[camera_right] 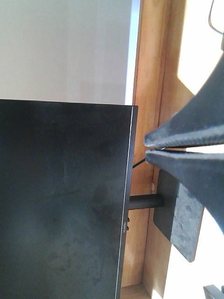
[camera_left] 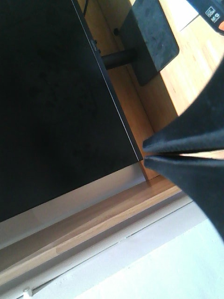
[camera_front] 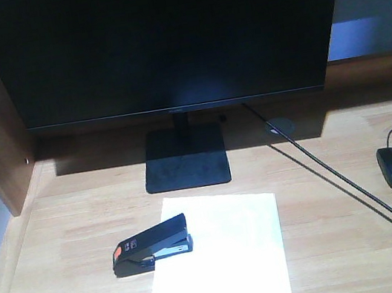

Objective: Grab stapler and paper to desk for stapling

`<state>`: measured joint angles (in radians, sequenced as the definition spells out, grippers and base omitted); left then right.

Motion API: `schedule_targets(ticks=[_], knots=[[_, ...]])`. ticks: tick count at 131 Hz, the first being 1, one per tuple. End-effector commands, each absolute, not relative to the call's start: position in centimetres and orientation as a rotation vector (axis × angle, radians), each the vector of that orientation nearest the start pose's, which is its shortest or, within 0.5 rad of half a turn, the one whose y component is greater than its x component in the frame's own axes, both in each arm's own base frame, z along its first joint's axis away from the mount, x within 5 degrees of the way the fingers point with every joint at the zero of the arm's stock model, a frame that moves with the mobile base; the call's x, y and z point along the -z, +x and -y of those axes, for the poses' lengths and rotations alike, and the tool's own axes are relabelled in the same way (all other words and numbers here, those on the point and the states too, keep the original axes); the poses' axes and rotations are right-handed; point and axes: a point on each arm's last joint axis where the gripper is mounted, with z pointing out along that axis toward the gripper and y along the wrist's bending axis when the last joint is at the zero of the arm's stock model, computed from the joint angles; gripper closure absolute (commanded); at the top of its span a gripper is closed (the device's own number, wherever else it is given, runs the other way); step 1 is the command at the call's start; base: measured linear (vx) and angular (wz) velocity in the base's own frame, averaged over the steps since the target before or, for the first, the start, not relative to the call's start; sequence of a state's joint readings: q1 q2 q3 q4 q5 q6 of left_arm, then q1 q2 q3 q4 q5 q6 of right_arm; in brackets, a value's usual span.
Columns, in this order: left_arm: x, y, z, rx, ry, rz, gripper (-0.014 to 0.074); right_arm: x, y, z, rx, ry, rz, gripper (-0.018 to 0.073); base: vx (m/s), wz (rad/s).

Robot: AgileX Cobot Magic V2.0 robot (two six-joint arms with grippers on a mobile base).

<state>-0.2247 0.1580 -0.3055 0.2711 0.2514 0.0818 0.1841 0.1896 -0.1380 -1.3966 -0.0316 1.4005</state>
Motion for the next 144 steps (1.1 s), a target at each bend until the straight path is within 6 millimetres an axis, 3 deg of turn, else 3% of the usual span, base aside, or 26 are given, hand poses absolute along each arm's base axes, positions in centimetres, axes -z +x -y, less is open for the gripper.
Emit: schedule_targets(ticks=[1, 30, 82, 104, 144], knots=[[-29.8, 5.6, 0.9, -0.081, 0.347, -1.469, 0.0603, -25.8, 6.9, -1.6, -0.167, -0.174, -1.501, 0.0566, 0.0, 0.0], [-29.8, 5.5, 1.0, 0.145, 0.162, -1.499, 0.0603, -25.8, 6.9, -1.6, -0.167, -0.174, -1.501, 0.0566, 0.0, 0.0], [-29.3, 4.2, 0.2, 0.087, 0.031, -1.494, 0.0603, -25.8, 6.9, -1.6, -0.167, -0.174, -1.501, 0.0566, 0.0, 0.0], [-26.2, 3.6, 0.1, 0.096, -0.036, -1.509, 0.0603, -25.8, 6.9, -1.6, -0.167, -0.173, -1.501, 0.0566, 0.0, 0.0], [-20.4, 5.4, 0.2, 0.127, -0.065, -1.588, 0.0603, -25.8, 6.9, -1.6, -0.167, -0.173, -1.501, 0.0566, 0.0, 0.0]])
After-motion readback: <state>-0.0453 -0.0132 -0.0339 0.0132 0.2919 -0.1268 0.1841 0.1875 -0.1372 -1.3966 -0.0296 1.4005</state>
